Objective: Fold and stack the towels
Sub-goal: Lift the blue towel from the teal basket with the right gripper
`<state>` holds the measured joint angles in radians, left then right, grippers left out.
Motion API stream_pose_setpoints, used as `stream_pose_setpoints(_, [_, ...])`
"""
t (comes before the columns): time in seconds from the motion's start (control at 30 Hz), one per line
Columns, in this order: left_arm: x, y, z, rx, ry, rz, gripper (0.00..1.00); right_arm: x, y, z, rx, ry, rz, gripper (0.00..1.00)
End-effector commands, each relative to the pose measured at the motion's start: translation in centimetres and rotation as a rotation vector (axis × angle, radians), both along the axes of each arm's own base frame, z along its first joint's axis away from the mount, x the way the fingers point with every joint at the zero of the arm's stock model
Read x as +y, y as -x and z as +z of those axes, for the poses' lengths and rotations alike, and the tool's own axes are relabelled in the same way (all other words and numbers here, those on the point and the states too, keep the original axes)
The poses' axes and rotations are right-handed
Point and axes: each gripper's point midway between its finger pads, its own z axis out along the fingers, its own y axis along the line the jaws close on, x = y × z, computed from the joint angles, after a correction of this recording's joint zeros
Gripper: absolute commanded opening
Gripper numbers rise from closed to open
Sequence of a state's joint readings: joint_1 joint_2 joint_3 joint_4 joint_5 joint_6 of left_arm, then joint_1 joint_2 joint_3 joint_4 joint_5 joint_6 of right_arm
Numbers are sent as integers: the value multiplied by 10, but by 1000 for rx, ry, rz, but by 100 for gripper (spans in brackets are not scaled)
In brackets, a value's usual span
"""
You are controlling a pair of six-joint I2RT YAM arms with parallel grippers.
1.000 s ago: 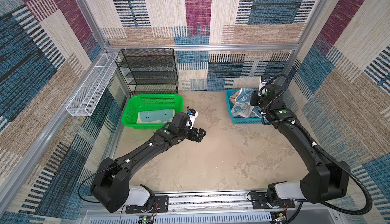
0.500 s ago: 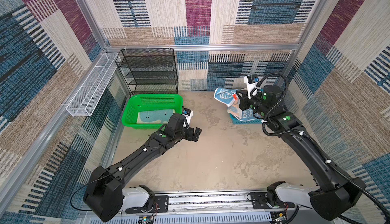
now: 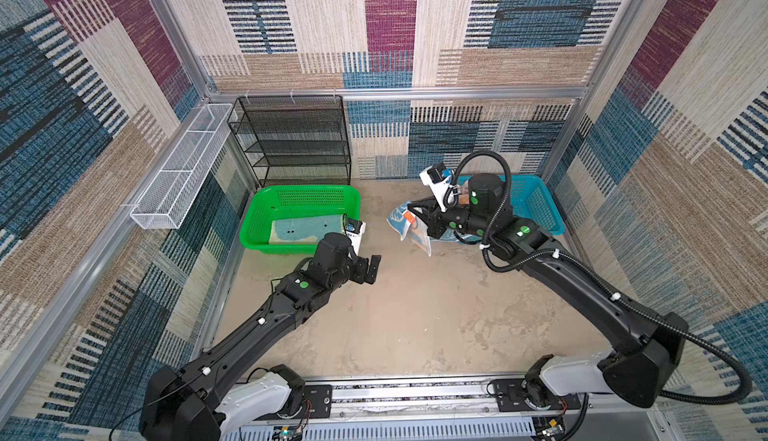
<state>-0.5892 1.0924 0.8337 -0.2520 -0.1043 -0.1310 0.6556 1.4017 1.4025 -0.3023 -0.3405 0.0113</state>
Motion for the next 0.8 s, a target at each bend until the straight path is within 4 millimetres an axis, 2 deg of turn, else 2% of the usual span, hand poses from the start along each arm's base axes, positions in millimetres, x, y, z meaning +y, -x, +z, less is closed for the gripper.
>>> stream_pose_setpoints(0.0, [8, 1, -3, -5, -34, 23, 99, 28, 9, 17, -32, -48, 89, 0])
stream_pose_setpoints(0.07, [11, 2, -3, -5, -36, 31, 99, 45, 12, 22, -42, -53, 133, 0])
stream_pose_setpoints(0.2, [16, 6, 0, -17, -46, 40, 99, 65, 16, 32, -55, -65, 183, 0])
stream_pose_setpoints(0.23, [18, 7, 1, -23, -50, 43, 99, 70, 15, 29, -50, -61, 191, 0])
stream_pose_setpoints(0.27, [21, 9, 2, -28, -54, 46, 99, 72, 15, 39, -64, -75, 197, 0])
stream_pose_setpoints(0.4, [28, 15, 5, -43, -62, 55, 99, 74, 5, 34, -65, -70, 158, 0])
stream_pose_setpoints(0.5, [31, 18, 5, -51, -66, 56, 99, 73, -5, 21, -49, -55, 111, 0])
stream_pose_setpoints(0.53, [32, 19, 5, -53, -67, 56, 99, 72, -8, 5, -28, -35, 94, 0])
stream_pose_setpoints(0.77, [28, 18, -2, -37, -84, 32, 99, 44, -24, -59, 64, 32, -63, 0])
